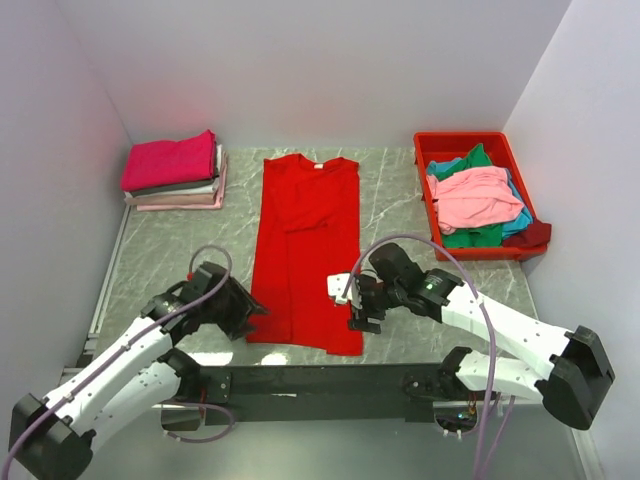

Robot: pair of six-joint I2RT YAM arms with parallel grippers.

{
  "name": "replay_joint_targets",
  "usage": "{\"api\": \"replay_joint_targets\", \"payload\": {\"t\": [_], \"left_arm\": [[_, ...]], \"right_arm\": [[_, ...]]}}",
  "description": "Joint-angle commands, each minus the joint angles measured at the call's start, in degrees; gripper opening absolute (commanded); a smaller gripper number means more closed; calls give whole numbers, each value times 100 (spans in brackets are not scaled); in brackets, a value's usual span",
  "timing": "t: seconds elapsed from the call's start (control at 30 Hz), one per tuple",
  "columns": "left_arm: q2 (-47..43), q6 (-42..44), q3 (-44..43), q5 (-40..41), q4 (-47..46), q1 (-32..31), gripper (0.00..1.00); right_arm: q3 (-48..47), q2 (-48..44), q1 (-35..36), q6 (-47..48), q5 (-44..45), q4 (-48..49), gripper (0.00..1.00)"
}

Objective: Fold and stack the t-shirts
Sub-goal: Fold the tshirt

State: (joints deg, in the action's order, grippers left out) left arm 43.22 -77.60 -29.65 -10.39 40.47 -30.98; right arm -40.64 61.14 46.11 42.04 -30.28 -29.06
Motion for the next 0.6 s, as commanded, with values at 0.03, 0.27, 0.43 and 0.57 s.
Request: {"api": "replay_joint_targets", "payload": {"t": [0.03,0.27,0.43,0.57], "left_arm": [[256,-1537,407,705,462,-443,58],[880,-1951,390,1022,252,-725,65],[1381,-2127,513,1355,-48,-725,64],[1785,-2320,521,1575,-74,-734,57]], "right_arm": [[-154,11,12,-65,338,330,81],[-5,99,30,-65,251,436,81],[118,117,240,49,207,375,81],[206,55,434,207,189,349,81]]}}
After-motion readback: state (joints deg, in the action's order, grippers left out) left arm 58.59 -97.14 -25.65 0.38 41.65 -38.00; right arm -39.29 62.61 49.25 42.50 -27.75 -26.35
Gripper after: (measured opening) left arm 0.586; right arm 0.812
